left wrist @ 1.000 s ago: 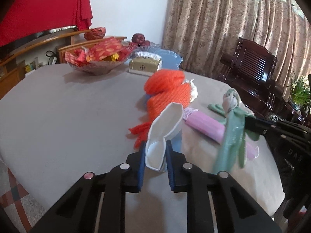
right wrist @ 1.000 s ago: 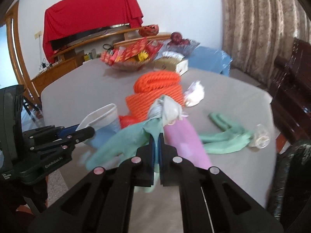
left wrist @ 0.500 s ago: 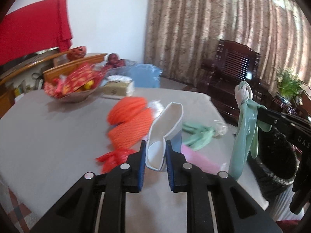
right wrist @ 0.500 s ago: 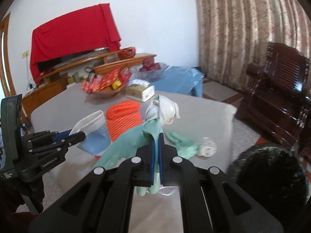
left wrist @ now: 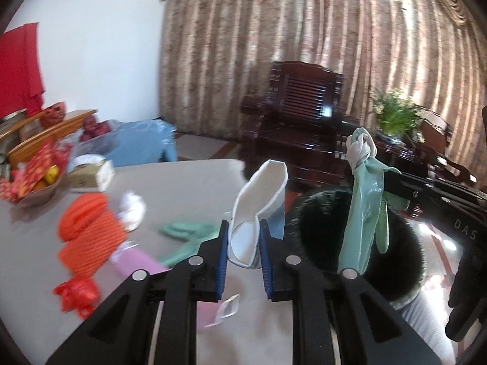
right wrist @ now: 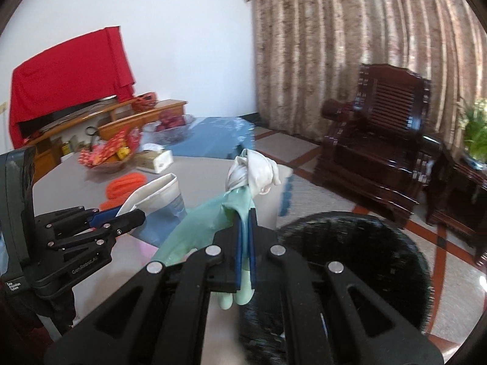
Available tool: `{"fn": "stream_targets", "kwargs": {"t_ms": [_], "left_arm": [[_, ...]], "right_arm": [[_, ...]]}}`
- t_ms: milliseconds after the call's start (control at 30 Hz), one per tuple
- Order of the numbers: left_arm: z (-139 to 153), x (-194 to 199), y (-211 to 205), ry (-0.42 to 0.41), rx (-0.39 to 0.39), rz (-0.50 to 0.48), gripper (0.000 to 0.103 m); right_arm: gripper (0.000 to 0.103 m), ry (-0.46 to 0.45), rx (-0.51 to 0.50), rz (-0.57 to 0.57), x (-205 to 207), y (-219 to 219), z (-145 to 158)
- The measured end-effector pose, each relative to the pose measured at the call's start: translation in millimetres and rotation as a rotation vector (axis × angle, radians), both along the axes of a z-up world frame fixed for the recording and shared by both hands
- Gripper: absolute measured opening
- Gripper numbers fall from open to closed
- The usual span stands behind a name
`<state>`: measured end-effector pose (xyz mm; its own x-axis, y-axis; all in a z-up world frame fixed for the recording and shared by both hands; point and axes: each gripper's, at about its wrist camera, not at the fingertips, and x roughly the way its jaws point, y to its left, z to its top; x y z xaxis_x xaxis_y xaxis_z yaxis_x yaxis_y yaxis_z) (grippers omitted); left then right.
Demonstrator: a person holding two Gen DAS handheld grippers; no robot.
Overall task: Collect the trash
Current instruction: 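Drop the glove into the bin with the right gripper while the left gripper drops the cup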
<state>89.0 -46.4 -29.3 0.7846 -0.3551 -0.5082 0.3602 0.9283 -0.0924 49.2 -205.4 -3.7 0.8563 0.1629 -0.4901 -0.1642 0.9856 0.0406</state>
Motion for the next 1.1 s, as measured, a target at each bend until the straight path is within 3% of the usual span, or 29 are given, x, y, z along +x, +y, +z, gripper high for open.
{"fn": "stream_targets", "kwargs": {"t_ms": [267, 533, 633, 700, 767, 833, 933, 1100], "left_arm": [[1, 11, -61, -0.002, -0.008, -0.117, 0.019], [-14, 20, -120, 0.027, 0.009, -0.22, 0.019], [-23, 23, -137, 0.066, 0.004, -0.26, 0.032], [-27, 23, -141, 0.071, 0.001, -0.277, 0.053], [-29, 20, -141, 0.069, 0.003, -0.284, 0.058], [-31, 19, -135, 0.074, 0.001, -0.277, 0.062], [-27, 24, -126, 0.075, -0.005, -0.245, 0.069], [-23, 23, -98, 0.051, 0.011, -0.175, 0.079]], "right_arm": [[0.003, 0.008, -0.021, -0.141, -13, -57, -12], [0.003, 0.077, -0.031, -0.287, -13, -112, -48], [0.01, 0.115, -0.039, -0.331, -11, -125, -65], [0.014, 0.135, -0.038, -0.347, -12, -127, -72], [0.026, 0.15, -0.036, -0.373, -15, -131, -80], [0.059, 0.143, -0.029, -0.391, -20, -131, -83], [0.088, 0.099, -0.028, -0.41, -27, -127, -79], [0.095, 0.059, 0.002, -0.372, -28, -113, -68]]}}
